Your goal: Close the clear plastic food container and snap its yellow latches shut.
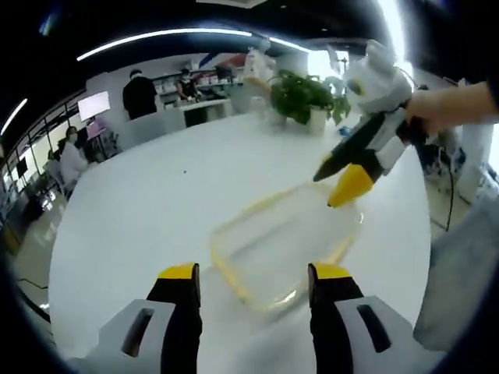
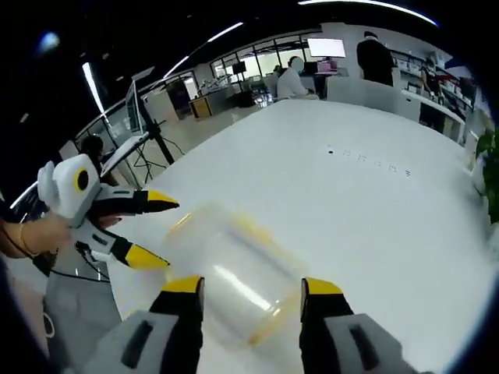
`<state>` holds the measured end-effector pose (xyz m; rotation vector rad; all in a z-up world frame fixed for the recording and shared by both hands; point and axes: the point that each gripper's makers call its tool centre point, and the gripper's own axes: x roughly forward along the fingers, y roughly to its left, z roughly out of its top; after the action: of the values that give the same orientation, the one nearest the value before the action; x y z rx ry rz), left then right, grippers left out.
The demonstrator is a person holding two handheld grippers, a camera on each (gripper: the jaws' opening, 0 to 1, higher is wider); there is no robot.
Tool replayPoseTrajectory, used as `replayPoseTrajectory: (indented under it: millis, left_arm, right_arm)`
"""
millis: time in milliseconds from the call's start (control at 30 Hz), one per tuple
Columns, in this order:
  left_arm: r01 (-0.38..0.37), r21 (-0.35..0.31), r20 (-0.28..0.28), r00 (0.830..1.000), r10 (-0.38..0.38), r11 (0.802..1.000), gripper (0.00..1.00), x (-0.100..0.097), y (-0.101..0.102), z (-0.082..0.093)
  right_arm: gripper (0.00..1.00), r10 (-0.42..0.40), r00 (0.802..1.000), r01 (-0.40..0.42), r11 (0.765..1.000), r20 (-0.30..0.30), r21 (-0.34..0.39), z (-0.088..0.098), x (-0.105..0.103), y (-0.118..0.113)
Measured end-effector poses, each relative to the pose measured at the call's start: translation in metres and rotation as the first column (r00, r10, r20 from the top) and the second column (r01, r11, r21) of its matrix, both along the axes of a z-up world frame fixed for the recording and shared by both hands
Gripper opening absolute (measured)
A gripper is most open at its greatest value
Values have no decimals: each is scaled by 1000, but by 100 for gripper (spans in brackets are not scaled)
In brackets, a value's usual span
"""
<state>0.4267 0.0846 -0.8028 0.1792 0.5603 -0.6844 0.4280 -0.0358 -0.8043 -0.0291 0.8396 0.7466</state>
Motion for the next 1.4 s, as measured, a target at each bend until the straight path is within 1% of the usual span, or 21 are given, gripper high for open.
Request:
replayPoseTrajectory:
  millis: [67,100,200,233,300,433,533,600,667,700,733,900,1033,1133,1267,1400]
  left_arm:
    - [-15,-17,-18,1000,15,1000,54,1,1,-1]
    - [-32,-37,-36,999,31,999,54,1,2,-3]
    - [-81,-104,-80,994,73,991,50,1,2,-3]
    - [-104,-138,-93,991,92,985,49,3,2,-1]
    - [-116,-169,-107,989,98,979,48,4,2,3]
    - [-137,-202,-128,985,112,970,45,11,0,4]
    - [-157,-208,-147,981,128,966,40,15,0,0]
    - [-159,-199,-159,979,128,967,38,15,0,-4]
    - [-154,-186,-171,978,123,970,33,14,-1,-10]
    - [-170,-212,-172,976,134,962,34,16,-2,-8]
    - [-167,-205,-179,975,131,964,34,15,-1,-9]
    - [-171,-213,-168,976,136,962,34,23,0,-11]
    - [-199,-224,-172,972,162,954,34,32,3,-11]
    - [-221,-235,-171,968,183,947,34,41,6,-12]
    - [-243,-248,-177,963,203,938,34,55,9,-12]
    - [-247,-248,-175,962,208,937,34,67,10,-12]
  right_arm:
    - [48,-21,1000,21,1000,11,-10,-2,1,-4]
    - [48,-37,999,37,999,8,-22,-3,-1,-7]
    - [48,-67,997,69,996,32,-55,-5,-1,-15]
    - [48,-79,996,80,995,32,-52,-6,-3,-16]
    - [48,-102,995,103,994,17,-33,-7,-5,-16]
    - [46,-105,994,105,994,-4,-26,-13,-12,-12]
    - [45,-109,994,108,994,-21,-28,-18,-15,-10]
    - [42,-123,992,123,992,-37,7,-17,-15,-6]
    - [41,-136,990,137,990,-49,18,-18,-14,-6]
    - [41,-139,989,140,990,-58,23,-19,-14,-6]
    - [41,-138,989,139,990,-59,25,-19,-12,-6]
    - [38,-160,985,163,985,-57,52,-20,1,-8]
    - [37,-152,988,153,988,-39,34,-18,13,-5]
    - [36,-151,988,151,988,-23,23,-16,26,-2]
    - [36,-164,986,165,986,-14,34,-17,43,1]
    - [35,-169,986,169,985,-9,38,-16,56,2]
